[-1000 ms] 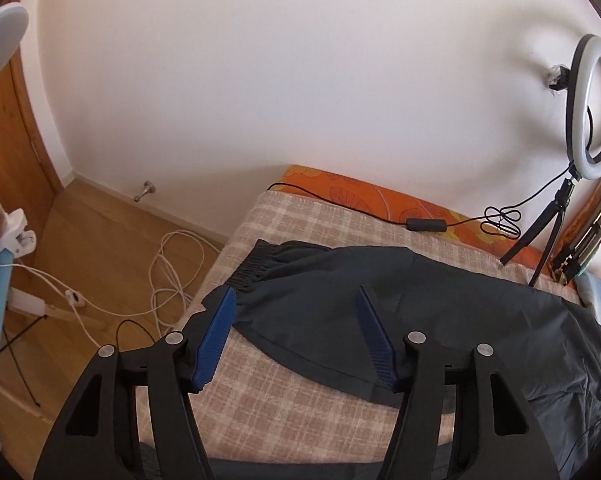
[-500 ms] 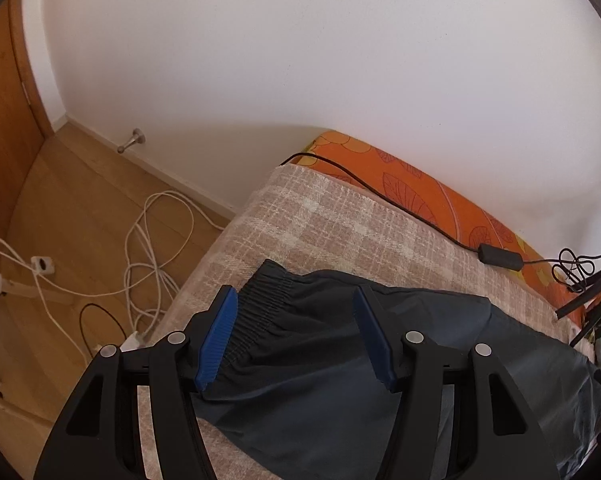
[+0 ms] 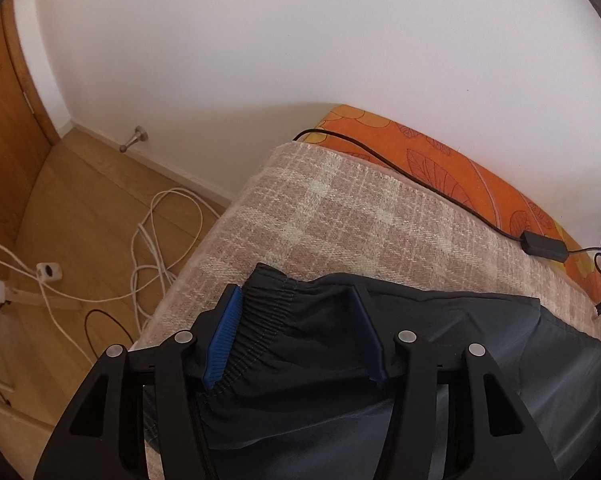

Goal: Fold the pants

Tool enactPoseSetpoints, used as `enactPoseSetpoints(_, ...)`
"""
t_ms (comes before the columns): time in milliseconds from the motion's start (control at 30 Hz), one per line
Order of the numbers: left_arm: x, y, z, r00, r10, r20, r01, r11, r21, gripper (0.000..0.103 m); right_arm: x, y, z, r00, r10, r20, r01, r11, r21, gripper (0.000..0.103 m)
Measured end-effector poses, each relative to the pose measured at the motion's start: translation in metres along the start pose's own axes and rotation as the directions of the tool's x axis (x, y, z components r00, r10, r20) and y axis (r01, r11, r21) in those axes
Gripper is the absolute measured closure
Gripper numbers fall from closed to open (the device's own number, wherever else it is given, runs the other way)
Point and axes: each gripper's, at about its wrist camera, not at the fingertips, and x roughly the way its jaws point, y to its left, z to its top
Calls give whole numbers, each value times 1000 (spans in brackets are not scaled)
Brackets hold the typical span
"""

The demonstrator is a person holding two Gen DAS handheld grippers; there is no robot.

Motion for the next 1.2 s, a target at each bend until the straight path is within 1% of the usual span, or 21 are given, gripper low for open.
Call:
enactPoseSetpoints(67,0,-1,-1,1000,21,12,-21,1000,6,57,4,1,-1,1000,-1,-13,1,1000,-9,20)
enactPoseSetpoints(100,0,-4,-1,999,40,16,-41,999,22,60,7,1,-2,1000,-4,-21,4,1000,-14,21)
enactPoseSetpoints(133,0,-6,-2,998,51,21,-52,998,38,61,10,3,-2,1000,-6,-29,6,1000,-19,21)
enactPoseSetpoints(233,-2,-11,-4,996,77,41,-80,995,62,73,15,10,-4,999,-12,-38,11,999,-38,25)
enactPoseSetpoints(267,-3,-12,-4,996,77,44,-80,995,63,76,15,13,-5,999,-19,-31,17,999,-46,30)
enactPoseSetpoints(300,-2,-8,-5,996,74,49,-77,995,60,78,13,15,-7,1000,-19,-24,18,999,-50,38)
enactPoseSetpoints(333,-3,-8,-5,996,71,55,-74,996,57,79,11,17,-8,1000,-16,-18,15,999,-51,44)
enactPoseSetpoints(400,-7,-8,-7,996,62,67,-66,997,49,81,8,21,-11,1000,-26,-10,25,998,-52,68)
enactPoseSetpoints(433,-9,-8,-8,996,55,73,-58,998,40,81,7,22,-12,1000,-29,-5,29,998,-53,74)
enactPoseSetpoints(467,-11,-5,-7,996,44,80,-46,999,28,82,5,23,-14,1000,-30,-4,30,998,-54,86)
enactPoseSetpoints(500,-14,-3,-6,995,32,91,-33,999,14,83,3,24,-16,999,-36,0,36,998,-57,93)
enactPoseSetpoints(600,-26,6,1,992,-10,127,14,999,-32,84,-10,27,-22,998,-48,34,50,997,-60,100)
enactPoseSetpoints(700,-44,6,6,986,-28,165,33,999,-32,84,-24,30,-24,997,-36,67,39,998,-52,103)
enactPoseSetpoints(867,-74,10,6,975,-64,213,74,997,-35,85,-51,37,-28,993,-43,111,50,997,-61,103)
enactPoseSetpoints(967,-95,16,2,968,-78,238,89,995,-35,86,-72,45,-35,989,-45,140,55,996,-66,103)
enactPoseSetpoints(1067,-120,18,-7,961,-70,269,75,997,-7,86,-97,60,-45,985,-43,170,58,995,-86,103)
enactPoseSetpoints(1133,-136,23,-15,955,-87,283,94,996,-11,86,-114,70,-54,982,-38,186,57,994,-94,103)
enactPoseSetpoints(1200,-150,29,-24,952,-90,292,98,995,-11,86,-128,80,-62,980,-30,196,50,994,-99,103)
